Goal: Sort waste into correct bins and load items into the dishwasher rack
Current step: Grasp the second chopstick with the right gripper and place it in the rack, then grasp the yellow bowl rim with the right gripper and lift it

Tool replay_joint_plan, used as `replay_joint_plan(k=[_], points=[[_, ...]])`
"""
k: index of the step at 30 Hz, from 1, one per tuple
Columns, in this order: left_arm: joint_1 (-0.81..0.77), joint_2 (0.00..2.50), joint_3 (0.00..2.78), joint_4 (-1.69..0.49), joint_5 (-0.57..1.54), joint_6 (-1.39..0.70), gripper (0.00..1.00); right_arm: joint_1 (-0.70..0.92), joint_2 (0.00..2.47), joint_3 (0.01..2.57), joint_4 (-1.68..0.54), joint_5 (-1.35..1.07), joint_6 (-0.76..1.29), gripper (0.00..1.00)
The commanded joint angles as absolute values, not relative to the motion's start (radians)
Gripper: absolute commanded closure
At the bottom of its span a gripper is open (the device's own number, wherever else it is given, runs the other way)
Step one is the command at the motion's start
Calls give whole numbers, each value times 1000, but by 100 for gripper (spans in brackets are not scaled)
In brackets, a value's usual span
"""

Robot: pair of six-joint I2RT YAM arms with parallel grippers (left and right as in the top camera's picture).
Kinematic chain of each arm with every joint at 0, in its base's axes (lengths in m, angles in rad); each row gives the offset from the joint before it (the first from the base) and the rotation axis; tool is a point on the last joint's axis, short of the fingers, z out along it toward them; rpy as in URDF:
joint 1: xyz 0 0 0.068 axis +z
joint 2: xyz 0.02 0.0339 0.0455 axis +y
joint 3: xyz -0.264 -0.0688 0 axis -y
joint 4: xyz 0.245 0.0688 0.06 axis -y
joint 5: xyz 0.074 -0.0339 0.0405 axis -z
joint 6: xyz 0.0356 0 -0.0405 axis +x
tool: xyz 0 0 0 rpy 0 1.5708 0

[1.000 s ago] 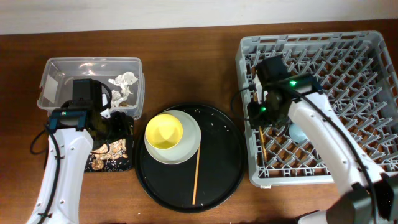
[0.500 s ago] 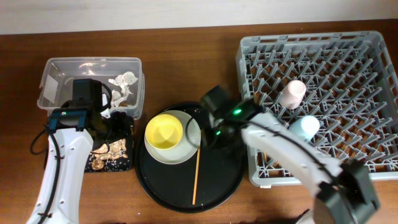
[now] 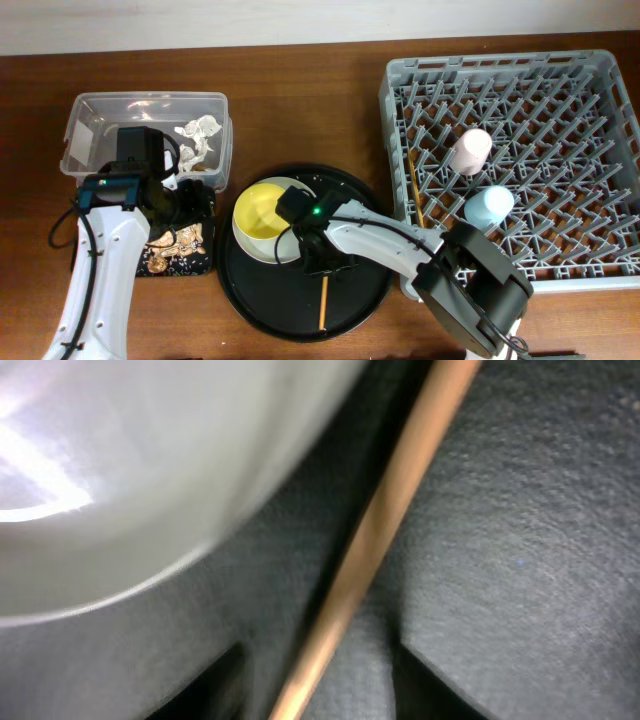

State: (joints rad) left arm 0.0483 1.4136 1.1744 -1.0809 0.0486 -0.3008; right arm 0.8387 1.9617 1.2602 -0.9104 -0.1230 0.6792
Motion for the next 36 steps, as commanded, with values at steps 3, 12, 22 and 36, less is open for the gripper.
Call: replay_joint_plan(k=[3, 12, 22, 36], points=[[51, 1400, 1179, -1082, 56, -310, 27, 830, 2001, 1247, -905, -120, 715, 92], [51, 1400, 1179, -1085, 57, -310, 27, 694, 1806, 1287, -1008, -44, 667, 96], [51, 1400, 1179, -1086, 57, -310, 27, 353, 1495, 1406, -1160, 20, 296, 96], [48, 1400, 1179, -1086, 65, -310, 27, 202, 1684, 1404, -1141, -52, 100, 64]])
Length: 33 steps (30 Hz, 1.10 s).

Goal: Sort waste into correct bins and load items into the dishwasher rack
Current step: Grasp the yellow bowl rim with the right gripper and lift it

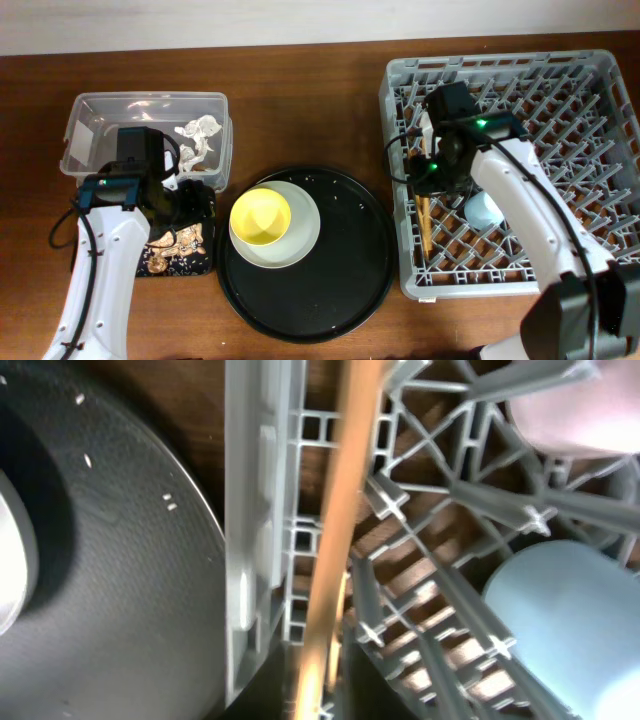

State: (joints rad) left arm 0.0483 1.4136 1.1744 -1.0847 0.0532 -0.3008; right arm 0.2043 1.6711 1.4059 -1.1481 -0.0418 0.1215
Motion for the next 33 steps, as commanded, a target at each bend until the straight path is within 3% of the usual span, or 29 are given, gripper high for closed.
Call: replay_joint_plan(k=[1, 3, 11, 13, 14, 22, 25, 30, 33], points=[[48, 1400, 1179, -1086, 67, -310, 27, 202, 1684, 1405, -1140, -52, 100, 56], [48, 1400, 1179, -1086, 67, -310, 27, 202, 1676, 1417, -1145, -52, 101, 48], [48, 1400, 1179, -1087, 63, -310, 27, 227, 1608, 1628, -1222, -182, 101, 43], [48, 1400, 1179, -1087, 45, -310, 27, 265, 1607, 1660, -1200, -251, 101, 25], [49, 1400, 1179, -1087, 25, -310, 27, 285, 1607, 1659, -1180, -285, 101, 2], [144, 1400, 1179, -1119, -60, -348, 23, 494, 1716, 1595, -1003, -343, 165, 1], [199, 1400, 1179, -1135, -40, -348, 21, 580, 1834, 1595, -965, -278, 244, 23], [204, 1400, 1179, -1139, -41, -348, 21, 683, 2004, 1595, -929, -215, 368, 35], [204, 1400, 1179, -1138, -41, -348, 20, 729, 2095, 1595, -908, -212, 410, 49]])
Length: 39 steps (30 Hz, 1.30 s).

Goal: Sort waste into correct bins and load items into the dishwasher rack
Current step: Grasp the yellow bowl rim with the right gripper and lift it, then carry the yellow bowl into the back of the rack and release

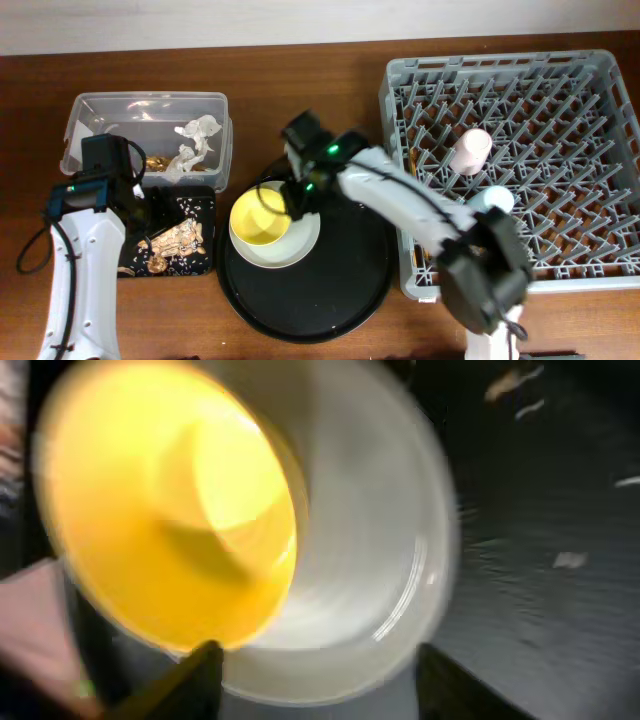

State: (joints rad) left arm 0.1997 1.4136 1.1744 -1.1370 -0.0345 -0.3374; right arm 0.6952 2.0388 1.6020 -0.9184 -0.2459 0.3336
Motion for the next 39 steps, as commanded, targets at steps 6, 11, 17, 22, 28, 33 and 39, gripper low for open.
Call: replay_joint_plan(k=[6, 11, 17, 22, 28, 33, 39], points=[[204, 1400, 1179, -1140, -40, -348, 20, 751, 2128, 1602, -891, -202, 410, 96], [204, 1400, 1179, -1139, -18, -348, 20, 704, 2053, 1722, -1030, -57, 406, 96], [204, 1400, 1179, -1138, -18, -348, 20, 595, 1932, 1932, -1228, 224, 398, 96], [204, 1400, 1179, -1132, -18, -348, 20, 458, 1832, 1983, -1243, 427, 295, 96], [204, 1400, 1179, -1111, -18, -348, 20, 271, 1838, 1982, -1135, 705, 209, 96], [204, 1400, 1179, -1097, -19, -348, 20, 119, 1897, 1982, -1041, 902, 209, 96], [204, 1400, 1179, -1082, -17, -348, 20, 34, 2033, 1982, -971, 1065, 184, 96]])
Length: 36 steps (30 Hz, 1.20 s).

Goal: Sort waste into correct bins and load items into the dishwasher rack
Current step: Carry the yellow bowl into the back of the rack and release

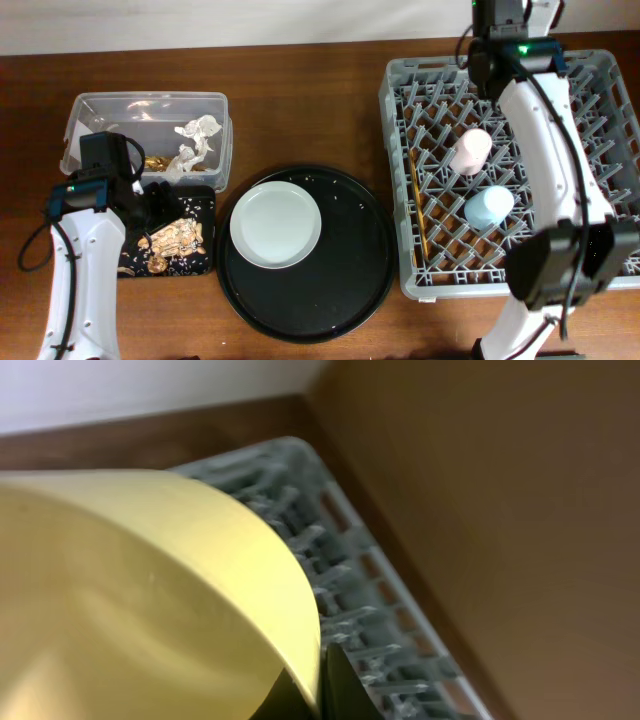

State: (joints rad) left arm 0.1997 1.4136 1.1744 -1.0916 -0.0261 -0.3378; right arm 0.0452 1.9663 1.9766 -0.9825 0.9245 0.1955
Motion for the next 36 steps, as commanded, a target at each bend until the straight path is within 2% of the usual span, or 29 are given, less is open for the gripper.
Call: replay_joint_plan(k=[1, 10, 13, 26, 31, 36], points=[[204, 1400, 1179, -1081, -15, -348, 20, 30, 2067, 1982, -966, 1092, 184, 96], [204, 1400, 1179, -1077, -14, -348, 20, 54, 2241, 1982, -969, 1112, 211, 96], [204, 1400, 1179, -1074, -14, -348, 20, 68, 2246, 1982, -994, 1110, 272, 96], [204, 1400, 1179, -1071, -3, -348, 20, 125, 2246, 1980, -1026, 1113, 274, 96], [204, 1400, 1179, -1070, -3, -347, 20, 125, 2246, 1980, -1035, 1276, 306, 96], [204, 1400, 1179, -1070, -3, -348, 20, 130, 2247, 1979, -1040, 1211, 331, 96]])
